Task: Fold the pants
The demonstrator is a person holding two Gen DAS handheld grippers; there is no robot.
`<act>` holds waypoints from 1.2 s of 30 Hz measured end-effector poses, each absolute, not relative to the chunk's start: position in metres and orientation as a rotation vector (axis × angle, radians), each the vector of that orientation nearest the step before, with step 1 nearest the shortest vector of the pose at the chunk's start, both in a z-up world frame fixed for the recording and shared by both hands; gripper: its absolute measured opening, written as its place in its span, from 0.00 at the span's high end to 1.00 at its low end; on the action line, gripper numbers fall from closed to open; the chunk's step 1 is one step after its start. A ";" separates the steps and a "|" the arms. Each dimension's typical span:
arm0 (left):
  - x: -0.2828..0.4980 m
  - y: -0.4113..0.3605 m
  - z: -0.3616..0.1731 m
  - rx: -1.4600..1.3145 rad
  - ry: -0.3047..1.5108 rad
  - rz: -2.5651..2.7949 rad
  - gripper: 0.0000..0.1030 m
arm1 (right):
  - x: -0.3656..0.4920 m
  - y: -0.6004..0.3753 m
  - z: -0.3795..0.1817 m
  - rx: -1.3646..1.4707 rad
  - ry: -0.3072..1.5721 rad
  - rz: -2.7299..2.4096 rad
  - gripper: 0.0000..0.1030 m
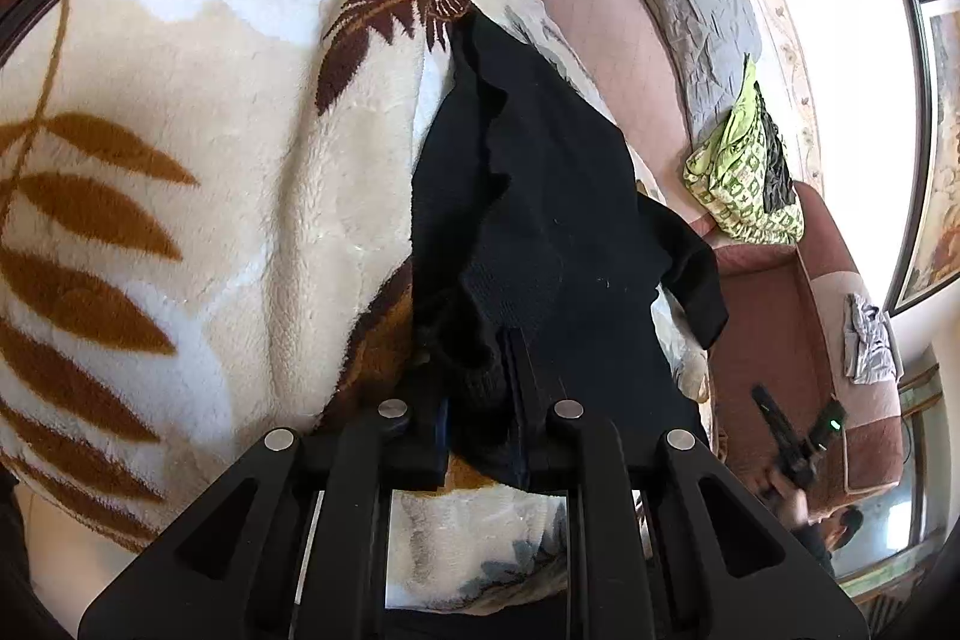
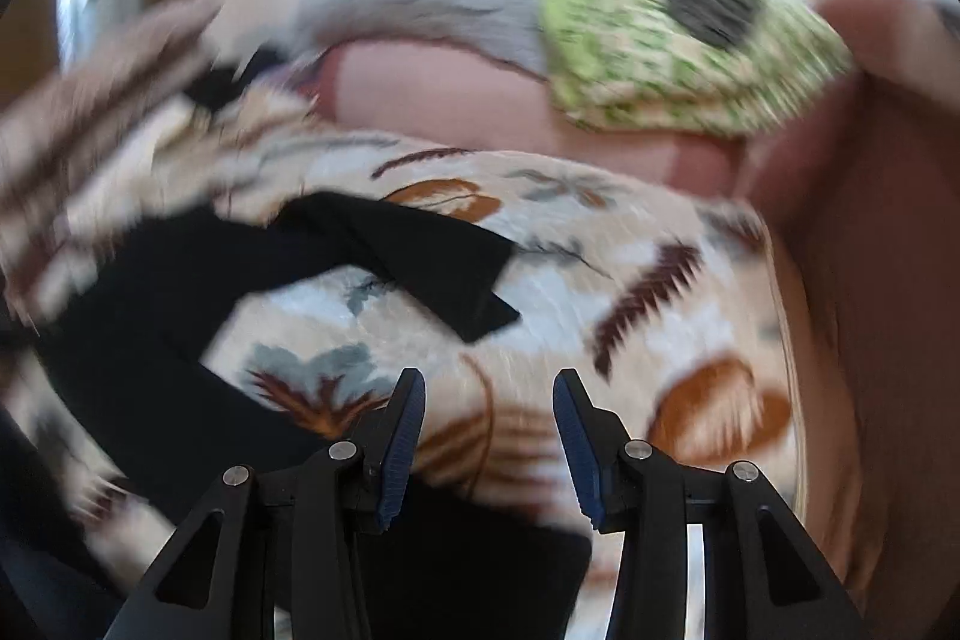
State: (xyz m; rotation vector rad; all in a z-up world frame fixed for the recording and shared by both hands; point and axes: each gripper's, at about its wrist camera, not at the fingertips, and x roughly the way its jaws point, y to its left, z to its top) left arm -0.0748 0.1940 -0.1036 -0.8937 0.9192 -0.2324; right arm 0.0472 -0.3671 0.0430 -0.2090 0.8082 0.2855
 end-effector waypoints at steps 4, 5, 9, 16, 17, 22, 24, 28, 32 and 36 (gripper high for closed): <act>-0.074 0.197 -0.108 -0.911 0.908 -0.264 0.86 | 0.087 -0.350 0.001 -0.288 0.854 0.359 0.59; -0.075 0.198 -0.108 -0.913 0.906 -0.270 0.86 | 0.096 -0.349 -0.003 -0.286 0.846 0.381 0.59; -0.076 0.197 -0.109 -0.917 0.891 -0.277 0.86 | 0.123 -0.347 -0.005 -0.269 0.785 0.423 0.59; -0.077 0.200 -0.112 -0.943 0.865 -0.292 0.86 | 0.153 -0.346 -0.031 -0.271 0.898 0.498 0.60; -0.077 0.201 -0.113 -0.953 0.867 -0.297 0.86 | 0.152 -0.347 -0.030 -0.241 0.901 0.519 0.72; -0.079 0.203 -0.113 -0.968 0.858 -0.301 0.86 | 0.138 -0.355 -0.002 -0.112 0.850 0.520 0.95; -0.079 0.202 -0.113 -0.968 0.858 -0.300 0.86 | 0.125 -0.358 0.019 -0.066 0.821 0.527 0.95; -0.079 0.204 -0.113 -0.968 0.858 -0.305 0.86 | 0.097 -0.364 0.066 0.086 0.824 0.570 0.95; -0.080 0.203 -0.112 -0.970 0.860 -0.301 0.86 | 0.070 -0.370 0.091 0.251 0.892 0.597 0.95; -0.081 0.203 -0.113 -0.977 0.859 -0.300 0.86 | 0.043 -0.379 0.111 0.437 0.828 0.658 0.95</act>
